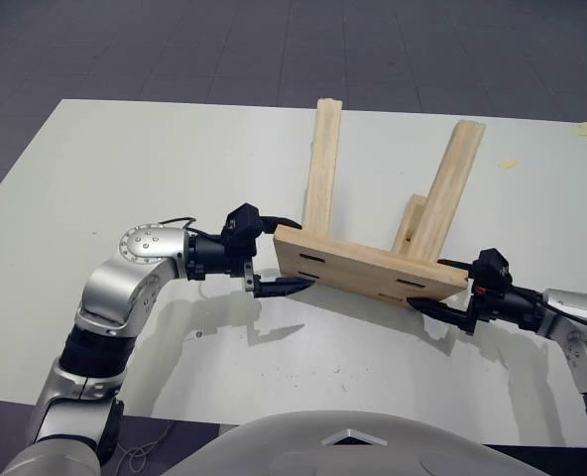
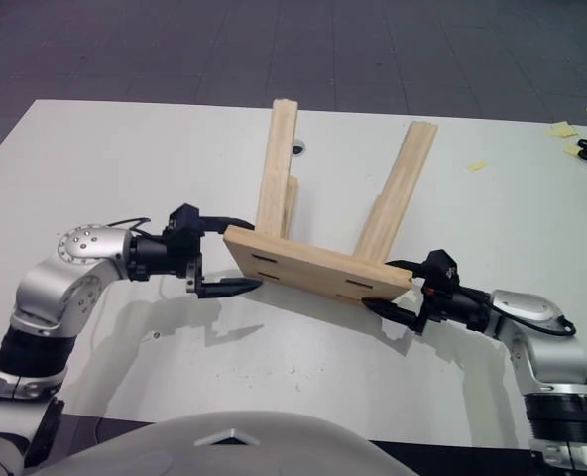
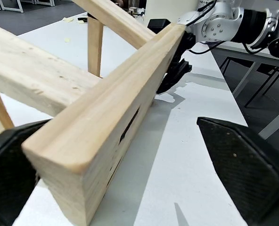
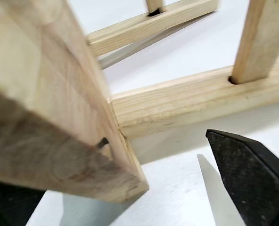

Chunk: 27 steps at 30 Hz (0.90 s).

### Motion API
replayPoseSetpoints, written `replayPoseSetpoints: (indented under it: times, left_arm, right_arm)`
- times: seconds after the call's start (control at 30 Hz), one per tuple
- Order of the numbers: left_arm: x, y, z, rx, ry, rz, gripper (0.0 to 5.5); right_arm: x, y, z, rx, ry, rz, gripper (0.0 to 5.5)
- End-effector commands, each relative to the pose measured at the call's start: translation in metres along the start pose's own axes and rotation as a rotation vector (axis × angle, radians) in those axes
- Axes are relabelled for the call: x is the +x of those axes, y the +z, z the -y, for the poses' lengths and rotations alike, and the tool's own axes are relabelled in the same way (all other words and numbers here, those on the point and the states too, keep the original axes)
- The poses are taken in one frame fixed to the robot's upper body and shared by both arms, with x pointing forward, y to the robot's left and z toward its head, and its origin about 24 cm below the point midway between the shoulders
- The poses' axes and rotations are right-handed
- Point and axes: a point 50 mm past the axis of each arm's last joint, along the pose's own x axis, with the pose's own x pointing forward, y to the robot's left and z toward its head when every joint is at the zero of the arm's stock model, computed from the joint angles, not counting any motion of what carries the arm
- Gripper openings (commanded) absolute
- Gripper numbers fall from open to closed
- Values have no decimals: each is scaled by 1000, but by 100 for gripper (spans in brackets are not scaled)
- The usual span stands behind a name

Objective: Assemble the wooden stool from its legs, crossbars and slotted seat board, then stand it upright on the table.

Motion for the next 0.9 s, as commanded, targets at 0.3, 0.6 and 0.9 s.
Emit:
replayPoseSetpoints:
  times: [0.3, 0.6, 0.9]
  left_arm:
    - [-24, 0, -15, 26, 238, 23, 539]
    - [-21, -19, -23, 23, 73, -106, 539]
    - [-13, -36, -43, 95, 13, -219, 540]
  right_arm:
    - [-14, 19, 16, 56, 81, 73, 540]
    - [-10, 29, 34, -76, 211, -64, 540]
    - [-8, 16, 38, -112, 262, -126, 496]
